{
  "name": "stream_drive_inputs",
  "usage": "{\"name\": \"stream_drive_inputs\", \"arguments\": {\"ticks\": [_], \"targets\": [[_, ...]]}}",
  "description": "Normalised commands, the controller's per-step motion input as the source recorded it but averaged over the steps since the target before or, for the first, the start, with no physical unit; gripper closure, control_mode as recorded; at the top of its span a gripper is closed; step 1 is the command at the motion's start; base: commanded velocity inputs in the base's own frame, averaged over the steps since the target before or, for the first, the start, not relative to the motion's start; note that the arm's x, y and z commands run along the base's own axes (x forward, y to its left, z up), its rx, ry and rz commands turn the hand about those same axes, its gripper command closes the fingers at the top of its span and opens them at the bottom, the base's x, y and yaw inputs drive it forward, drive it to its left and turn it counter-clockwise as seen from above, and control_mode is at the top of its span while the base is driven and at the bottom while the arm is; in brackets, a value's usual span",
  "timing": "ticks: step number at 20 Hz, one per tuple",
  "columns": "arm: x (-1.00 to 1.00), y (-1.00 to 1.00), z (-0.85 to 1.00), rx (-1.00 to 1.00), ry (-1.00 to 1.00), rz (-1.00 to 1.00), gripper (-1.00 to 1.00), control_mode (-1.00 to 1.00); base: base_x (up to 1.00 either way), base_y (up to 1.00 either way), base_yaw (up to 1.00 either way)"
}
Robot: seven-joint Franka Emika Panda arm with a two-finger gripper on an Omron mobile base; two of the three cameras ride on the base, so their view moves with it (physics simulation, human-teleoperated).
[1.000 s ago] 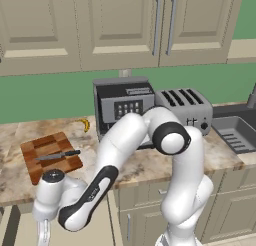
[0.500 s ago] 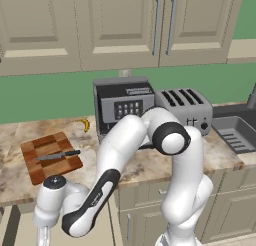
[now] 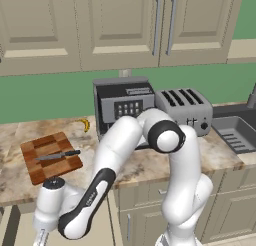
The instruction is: Open the drawer on the left and place the cutting tools on the cutting board.
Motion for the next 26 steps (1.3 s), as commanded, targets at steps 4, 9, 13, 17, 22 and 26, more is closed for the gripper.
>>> {"name": "stream_drive_inputs", "arguments": {"ticks": [4, 9, 13, 17, 22, 26], "targets": [[-0.04, -0.02, -0.15, -0.07, 0.19, -0.21, -1.00, -1.00, 0.00, 0.00, 0.00], [0.00, -0.01, -0.12, -0.08, 0.11, -0.13, -1.00, -1.00, 0.00, 0.00, 0.00], [0.00, 0.00, -0.05, -0.10, 0.02, -0.03, -1.00, -1.00, 0.00, 0.00, 0.00], [0.00, 0.00, -0.03, -0.09, -0.01, -0.02, -1.00, -1.00, 0.00, 0.00, 0.00], [0.00, 0.00, 0.00, -0.05, 0.04, -0.15, -1.00, -1.00, 0.00, 0.00, 0.00], [0.00, 0.00, -0.08, -0.06, 0.06, -0.16, -1.00, -1.00, 0.00, 0.00, 0.00]]}}
